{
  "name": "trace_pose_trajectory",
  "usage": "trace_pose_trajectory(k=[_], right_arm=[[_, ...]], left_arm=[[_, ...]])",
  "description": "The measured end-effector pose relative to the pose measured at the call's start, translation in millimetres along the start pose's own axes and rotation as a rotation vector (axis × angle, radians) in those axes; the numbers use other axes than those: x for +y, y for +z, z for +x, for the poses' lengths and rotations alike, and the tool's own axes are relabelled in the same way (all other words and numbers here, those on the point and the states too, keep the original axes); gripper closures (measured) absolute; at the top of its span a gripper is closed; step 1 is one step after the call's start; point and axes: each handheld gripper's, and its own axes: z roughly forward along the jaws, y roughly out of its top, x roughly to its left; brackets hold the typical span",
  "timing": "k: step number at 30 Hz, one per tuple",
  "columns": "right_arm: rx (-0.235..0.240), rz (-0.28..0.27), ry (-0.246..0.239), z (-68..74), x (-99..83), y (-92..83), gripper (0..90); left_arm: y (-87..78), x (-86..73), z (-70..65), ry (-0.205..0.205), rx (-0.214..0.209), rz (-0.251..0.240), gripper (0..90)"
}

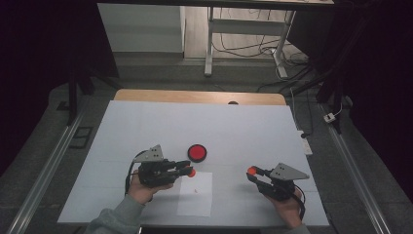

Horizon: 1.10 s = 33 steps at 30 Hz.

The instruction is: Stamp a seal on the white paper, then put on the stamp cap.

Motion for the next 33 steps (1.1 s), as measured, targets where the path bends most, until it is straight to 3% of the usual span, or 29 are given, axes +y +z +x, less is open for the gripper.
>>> trace_pose_trajectory(k=[33], right_arm=[[0.016, 0.007, -0.011, 5.1, 1.6, 4.5, 64.6]], left_arm=[[-2.7, 2.5, 1.6, -0.009, 0.017, -0.027, 72.9]])
